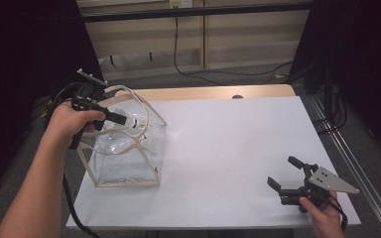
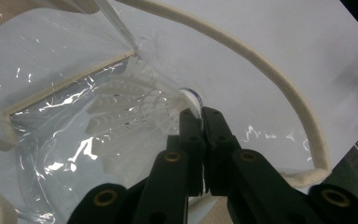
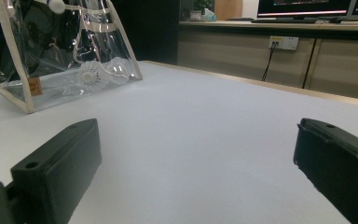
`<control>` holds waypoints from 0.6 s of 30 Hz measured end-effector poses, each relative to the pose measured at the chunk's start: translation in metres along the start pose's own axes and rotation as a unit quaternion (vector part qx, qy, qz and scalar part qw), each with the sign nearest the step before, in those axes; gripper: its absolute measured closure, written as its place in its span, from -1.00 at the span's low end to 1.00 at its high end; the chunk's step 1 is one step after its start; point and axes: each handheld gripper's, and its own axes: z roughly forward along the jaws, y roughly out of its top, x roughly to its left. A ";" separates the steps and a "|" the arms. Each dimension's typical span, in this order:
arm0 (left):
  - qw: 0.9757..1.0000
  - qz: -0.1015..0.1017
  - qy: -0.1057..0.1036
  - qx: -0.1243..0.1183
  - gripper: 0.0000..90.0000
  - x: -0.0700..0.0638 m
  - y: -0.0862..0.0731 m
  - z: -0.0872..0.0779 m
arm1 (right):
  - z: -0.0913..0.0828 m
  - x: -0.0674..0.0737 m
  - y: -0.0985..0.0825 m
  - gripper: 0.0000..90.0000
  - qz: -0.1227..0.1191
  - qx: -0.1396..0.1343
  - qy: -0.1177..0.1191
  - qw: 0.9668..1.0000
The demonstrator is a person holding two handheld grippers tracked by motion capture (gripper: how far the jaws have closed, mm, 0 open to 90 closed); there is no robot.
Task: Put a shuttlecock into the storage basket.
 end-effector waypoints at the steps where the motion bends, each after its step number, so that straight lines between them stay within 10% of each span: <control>1: 1.000 -0.001 0.000 0.001 0.92 0.000 0.000 0.000 | 0.000 0.000 0.000 -0.99 0.000 0.000 0.000 1.000; 18: 0.999 0.010 -0.034 -0.019 0.44 -0.012 -0.001 -0.008 | 0.000 0.001 0.000 -0.99 0.000 0.000 0.001 1.000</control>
